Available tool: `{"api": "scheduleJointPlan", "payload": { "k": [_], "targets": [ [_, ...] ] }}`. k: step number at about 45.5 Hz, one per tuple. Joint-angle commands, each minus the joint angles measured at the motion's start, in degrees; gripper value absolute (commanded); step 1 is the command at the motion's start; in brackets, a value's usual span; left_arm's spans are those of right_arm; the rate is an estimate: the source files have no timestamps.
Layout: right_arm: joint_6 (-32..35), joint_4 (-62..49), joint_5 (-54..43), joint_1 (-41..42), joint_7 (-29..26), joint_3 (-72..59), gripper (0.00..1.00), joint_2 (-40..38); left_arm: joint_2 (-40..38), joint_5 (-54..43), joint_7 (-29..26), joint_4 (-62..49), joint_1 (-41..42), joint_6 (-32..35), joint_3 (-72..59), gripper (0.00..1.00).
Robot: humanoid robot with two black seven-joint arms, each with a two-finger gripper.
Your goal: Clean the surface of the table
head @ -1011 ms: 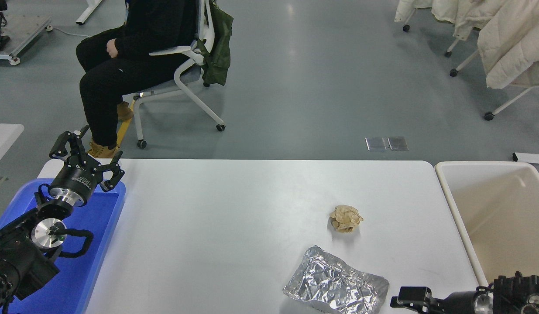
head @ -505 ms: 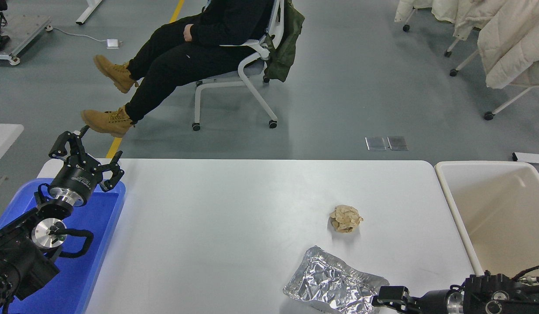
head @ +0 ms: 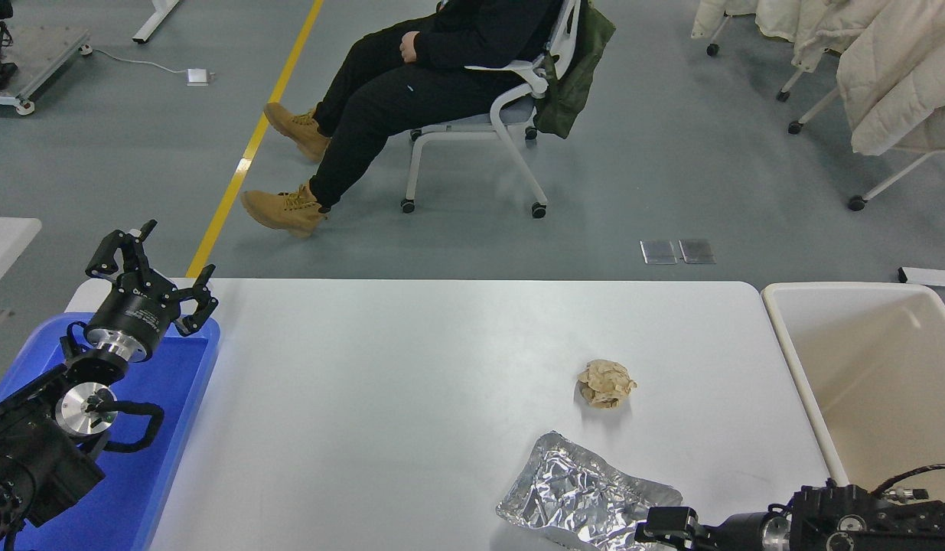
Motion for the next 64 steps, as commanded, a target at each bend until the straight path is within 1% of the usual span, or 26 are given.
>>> {"api": "scheduleJointPlan", "payload": {
  "k": [1,8,11,26,38,43,48,55,60,64],
  "targets": [
    [-0.6,-1.6,-0.6,-0.1,0.1,-0.1,0.64,2.0,0.0,0.0,0.0,0.0,0.1,0.0,0.0,1.0],
    [-0.6,-1.5,-1.4,0.4,0.2,-0.2,0.21,2.0,0.0,0.0,0.0,0.0,0.0,0.0,0.0,1.0],
    [-0.6,-1.5,-2.1,0.6,0.1,-0.3,0.0,2.0,0.0,0.0,0.0,0.0,0.1,0.0,0.0,1.0],
    [-0.2,-1.0,-1.7,0.9,0.2,-1.9,0.0,0.7,0.0,0.0,0.0,0.0,0.1,0.0,-0.1,1.0],
    [0.5,0.9,-1.6,2.2,0.2,-2.0,0.0,-2.9,0.0,0.0,0.0,0.0,0.0,0.0,0.0,1.0],
    [2.0,2.8,-1.6,3.8,0.1,-2.0,0.0,-5.6,0.0,0.0,0.0,0.0,0.0,0.0,0.0,1.0],
    [4.6,5.2,-1.7,6.6,0.1,-2.1,0.0,-10.5,0.0,0.0,0.0,0.0,0.0,0.0,0.0,1.0],
    [9.9,7.6,-1.9,11.3,0.0,-2.1,0.0,-18.3,0.0,0.0,0.0,0.0,0.0,0.0,0.0,1.0],
    [15.1,8.2,-2.1,14.5,-0.1,-2.0,0.0,-24.3,0.0,0.0,0.0,0.0,0.1,0.0,0.0,1.0],
    [21.0,8.2,-2.2,17.8,-0.1,-1.9,0.0,-29.9,0.0,0.0,0.0,0.0,0.1,0.0,0.0,1.0]
  ]
}}
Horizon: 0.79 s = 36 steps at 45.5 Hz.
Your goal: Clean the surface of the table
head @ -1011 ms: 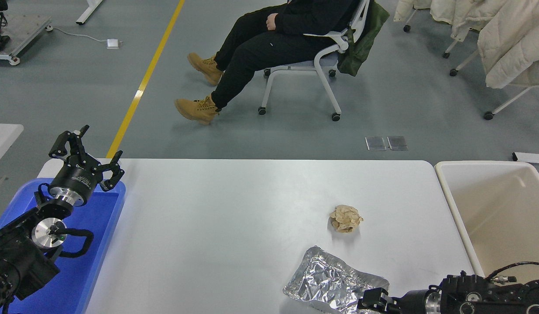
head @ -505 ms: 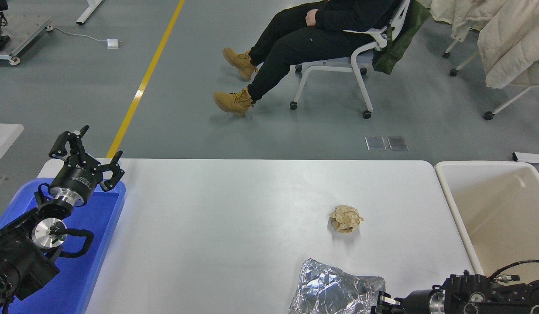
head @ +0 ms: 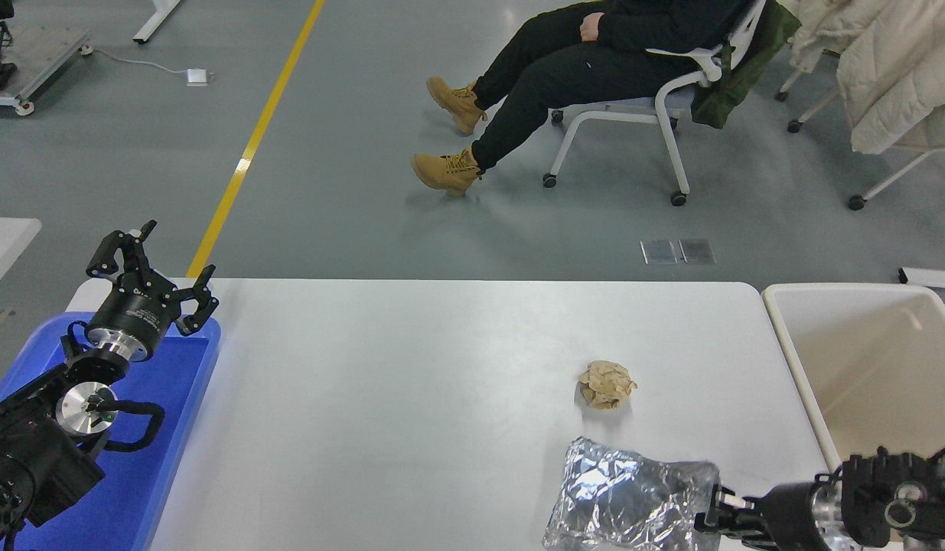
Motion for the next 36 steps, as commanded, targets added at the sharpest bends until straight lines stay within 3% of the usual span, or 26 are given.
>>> {"api": "scheduleJointPlan", "payload": {
  "k": [1,11,20,36],
  "targets": [
    [12.5,1.7,-0.4,7.8,-0.1,0.3,0.0,-13.9,0.0,0.0,0.0,0.0,0.0,0.0,0.0,1.0],
    [29.0,1.4,-5.8,16.3,-0.2,4.0,0.0,-27.7,0.0,0.0,0.0,0.0,0.0,0.0,0.0,1.0],
    [42.7,-0.1,-12.2,16.9,-0.3,14.3,0.0,-36.5,0.0,0.0,0.0,0.0,0.1,0.0,0.0,1.0],
    [43.6,-2.3,-15.1,16.9,-0.3,22.0,0.0,-41.1,0.0,0.0,0.0,0.0,0.1,0.0,0.0,1.0]
  ]
}}
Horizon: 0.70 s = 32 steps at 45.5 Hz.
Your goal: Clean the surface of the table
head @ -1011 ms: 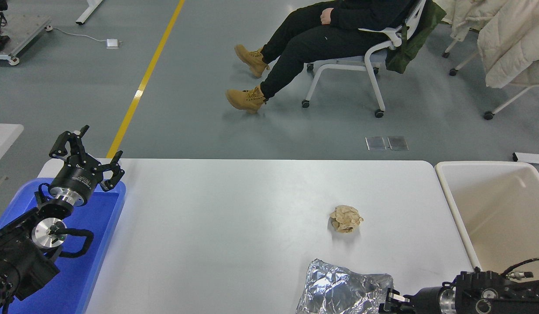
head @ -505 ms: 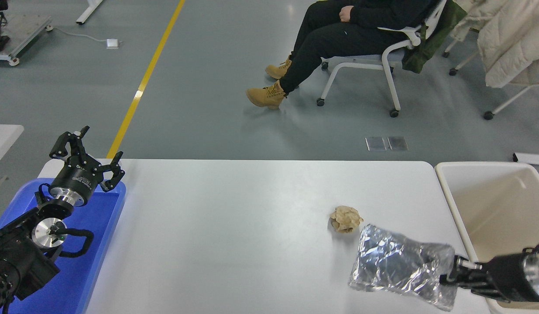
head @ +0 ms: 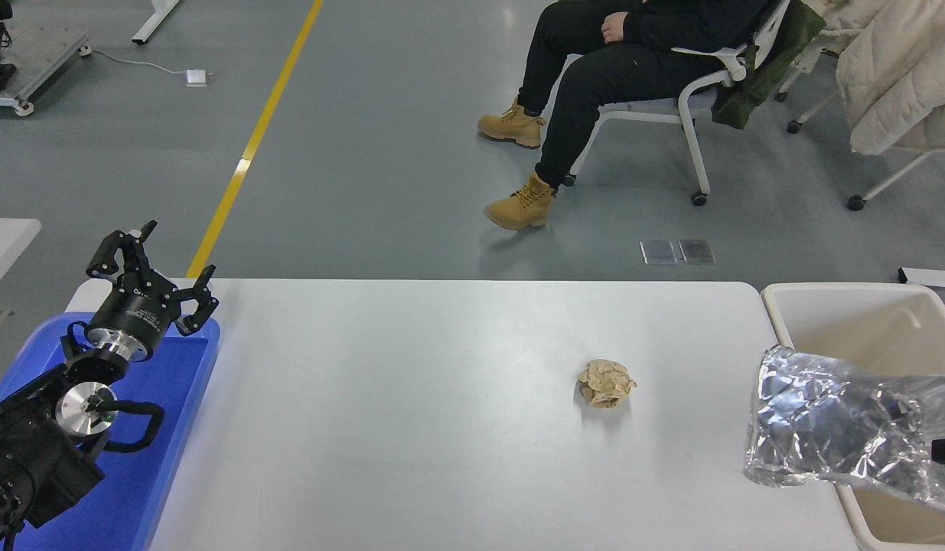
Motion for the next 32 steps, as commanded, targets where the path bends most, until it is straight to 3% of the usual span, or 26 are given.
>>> {"api": "scheduleJointPlan", "payload": {
  "k": [1,9,16,32],
  "targets": [
    [3.2,-1.1,-3.2,0.6,0.0,5.2,0.0,-4.1,0.0,0.0,0.0,0.0,0.0,0.0,0.0,1.0],
    [3.2,-6.6,-5.2,0.3,-0.1,4.6,0.0,-1.6,0.0,0.0,0.0,0.0,0.0,0.0,0.0,1.0],
    [2.7,-20.5,-5.4,-1.1,-0.1,3.3,0.0,9.0,0.0,0.0,0.0,0.0,0.0,0.0,0.0,1.0],
    [-9.2,-60.0,-0.4,-12.7,0.4,2.0,0.0,36.6,0.0,0.0,0.0,0.0,0.0,0.0,-0.1,1.0]
  ]
}}
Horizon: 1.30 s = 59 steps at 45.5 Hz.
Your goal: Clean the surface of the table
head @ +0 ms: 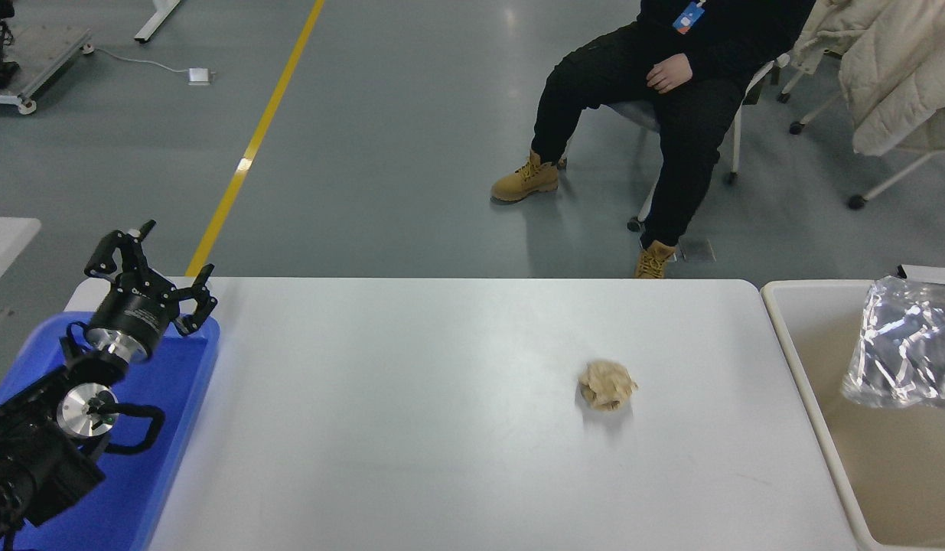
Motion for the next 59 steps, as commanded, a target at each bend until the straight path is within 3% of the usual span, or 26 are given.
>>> {"api": "scheduleJointPlan", "payload": {
  "k": [1,11,19,25,35,45,59],
  "targets": [
    [-6.7,-26.5,4.0,-8.1,0.2,-0.5,0.0,18.3,0.1,0.0,0.0,0.0,-0.1,0.0,0.0,1.0],
    [-9.0,-45.9,7.8,-14.3,0.5,-0.5,0.0,31.8,0.0,0.0,0.0,0.0,0.0,0.0,0.0,1.0],
    [-17.1,-53.4,8.7,-19.5,0.0,-0.6,0.0,38.8,0.0,0.0,0.0,0.0,0.0,0.0,0.0,1.0],
    [-24.5,-55.4,10.0,-23.3,-0.1,0.0,0.0,42.0,0.0,0.0,0.0,0.0,0.0,0.0,0.0,1.0],
    [-34.5,-56.8,22.2,-29.3,-0.3,-0.4,0.0,47.9,0.0,0.0,0.0,0.0,0.0,0.1,0.0,1.0],
    [-44.5,-56.7,27.5,-31.8,-0.3,0.2,0.0,51.6,0.0,0.0,0.0,0.0,0.0,0.0,0.0,1.0],
    [-48.1,-56.6,33.0,-32.4,-0.4,0.4,0.0,55.4,0.0,0.0,0.0,0.0,0.0,0.0,0.0,1.0]
  ]
}}
